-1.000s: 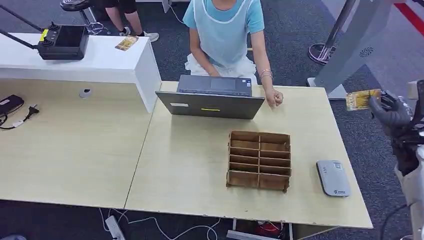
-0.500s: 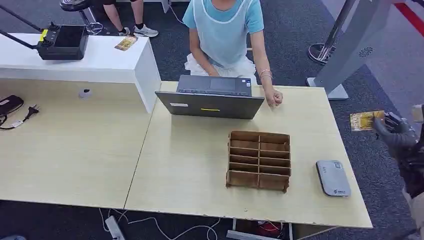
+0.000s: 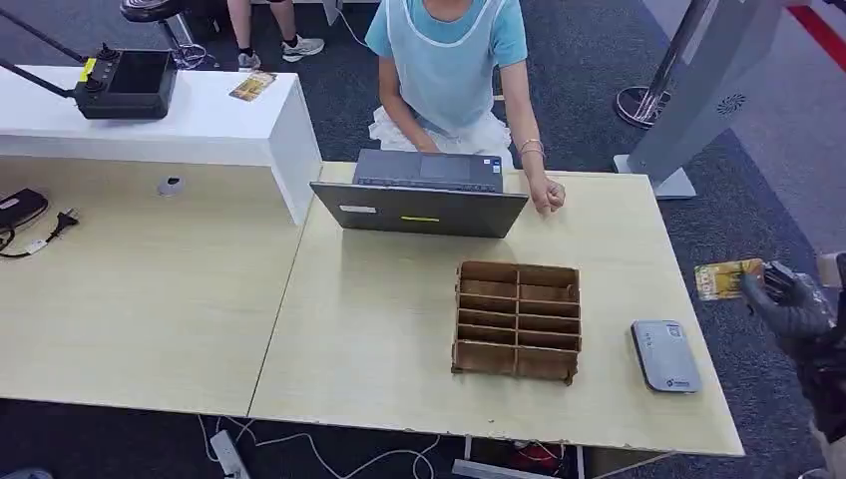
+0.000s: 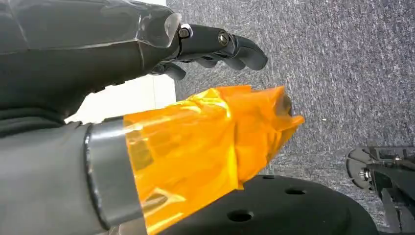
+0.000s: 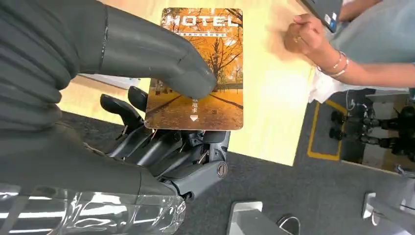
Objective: Pass the card to the sensor for recognition and then transmit it.
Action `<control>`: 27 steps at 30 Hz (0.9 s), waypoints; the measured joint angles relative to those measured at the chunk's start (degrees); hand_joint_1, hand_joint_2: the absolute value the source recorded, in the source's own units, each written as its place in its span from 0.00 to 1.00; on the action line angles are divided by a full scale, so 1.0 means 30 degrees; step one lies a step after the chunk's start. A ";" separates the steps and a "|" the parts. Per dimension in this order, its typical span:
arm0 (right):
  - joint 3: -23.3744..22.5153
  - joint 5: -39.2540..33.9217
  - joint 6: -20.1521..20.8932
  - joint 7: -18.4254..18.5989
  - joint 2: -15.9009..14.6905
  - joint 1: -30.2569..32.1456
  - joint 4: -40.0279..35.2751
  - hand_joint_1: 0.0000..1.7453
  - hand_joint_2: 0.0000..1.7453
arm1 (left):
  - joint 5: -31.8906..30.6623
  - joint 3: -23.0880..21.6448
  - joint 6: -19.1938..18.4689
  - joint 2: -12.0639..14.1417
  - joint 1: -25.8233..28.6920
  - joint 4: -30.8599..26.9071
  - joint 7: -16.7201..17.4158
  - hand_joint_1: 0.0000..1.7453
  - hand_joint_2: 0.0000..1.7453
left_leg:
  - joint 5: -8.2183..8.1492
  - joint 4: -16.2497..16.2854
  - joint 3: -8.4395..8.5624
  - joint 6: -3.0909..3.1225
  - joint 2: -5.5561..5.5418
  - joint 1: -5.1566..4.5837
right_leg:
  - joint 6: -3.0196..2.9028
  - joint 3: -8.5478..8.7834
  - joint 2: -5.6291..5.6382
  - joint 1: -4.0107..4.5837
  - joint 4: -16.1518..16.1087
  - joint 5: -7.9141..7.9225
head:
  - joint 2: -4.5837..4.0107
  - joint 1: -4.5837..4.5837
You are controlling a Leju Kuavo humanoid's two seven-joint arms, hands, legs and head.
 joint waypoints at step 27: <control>0.0262 0.3781 -0.1537 0.0066 0.0576 0.1663 -0.0575 1.00 1.00 | -0.0066 0.0124 -0.0095 -0.0007 0.0001 0.0007 0.0153 0.00 0.00 | -0.0003 0.0000 0.0003 0.0006 0.0009 -0.0004 | 0.0001 -0.0001 0.0005 -0.0003 0.0000 0.0001 | 0.0000 0.0000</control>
